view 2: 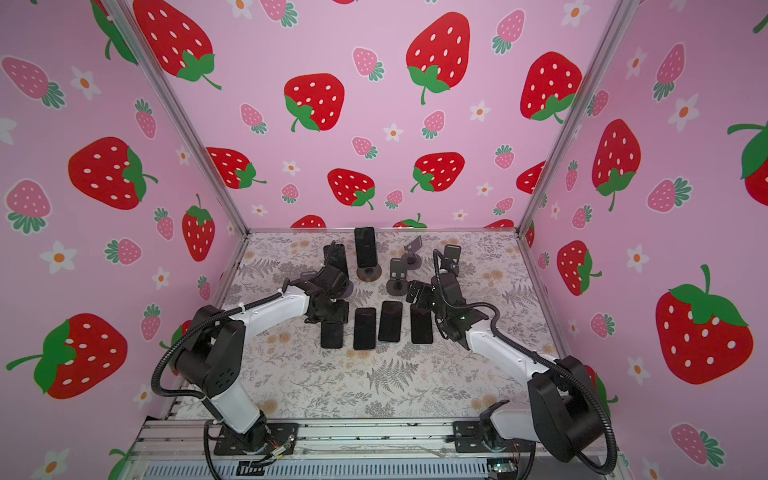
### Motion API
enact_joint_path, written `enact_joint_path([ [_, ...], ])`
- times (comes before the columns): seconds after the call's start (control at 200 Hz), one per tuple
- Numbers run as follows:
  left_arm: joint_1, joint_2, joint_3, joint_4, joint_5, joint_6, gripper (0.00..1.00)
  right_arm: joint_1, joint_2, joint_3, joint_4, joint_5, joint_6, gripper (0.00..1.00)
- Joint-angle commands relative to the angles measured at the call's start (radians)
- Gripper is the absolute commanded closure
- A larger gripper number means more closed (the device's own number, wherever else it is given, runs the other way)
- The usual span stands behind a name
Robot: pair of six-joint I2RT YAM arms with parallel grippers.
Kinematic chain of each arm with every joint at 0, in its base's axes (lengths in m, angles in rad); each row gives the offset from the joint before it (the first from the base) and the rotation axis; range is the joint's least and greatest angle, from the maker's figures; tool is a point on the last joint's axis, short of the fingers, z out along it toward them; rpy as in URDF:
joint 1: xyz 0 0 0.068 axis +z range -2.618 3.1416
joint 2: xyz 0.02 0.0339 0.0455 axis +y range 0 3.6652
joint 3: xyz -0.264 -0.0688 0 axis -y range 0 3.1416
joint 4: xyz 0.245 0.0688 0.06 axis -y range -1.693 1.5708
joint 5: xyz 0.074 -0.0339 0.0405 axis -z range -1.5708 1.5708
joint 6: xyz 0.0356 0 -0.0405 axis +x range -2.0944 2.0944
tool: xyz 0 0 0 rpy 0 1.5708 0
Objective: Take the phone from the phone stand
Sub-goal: 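Carry the black phone toward the robot and lower it beside the pink-cased phone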
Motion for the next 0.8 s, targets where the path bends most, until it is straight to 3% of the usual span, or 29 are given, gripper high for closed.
enact_joint_path([
  [0.0, -0.011, 0.015, -0.001, 0.019, -0.03, -0.031, 0.31, 0.003, -0.022, 0.0, 0.0, 0.021, 0.019, 0.0],
  [0.265, -0.039, 0.072, -0.004, 0.035, -0.076, -0.05, 0.29, 0.003, -0.016, 0.003, -0.01, 0.011, 0.026, 0.0],
  [0.795, -0.039, 0.123, -0.034, 0.077, -0.065, -0.071, 0.24, 0.003, 0.003, 0.02, -0.022, -0.008, 0.02, 0.0],
])
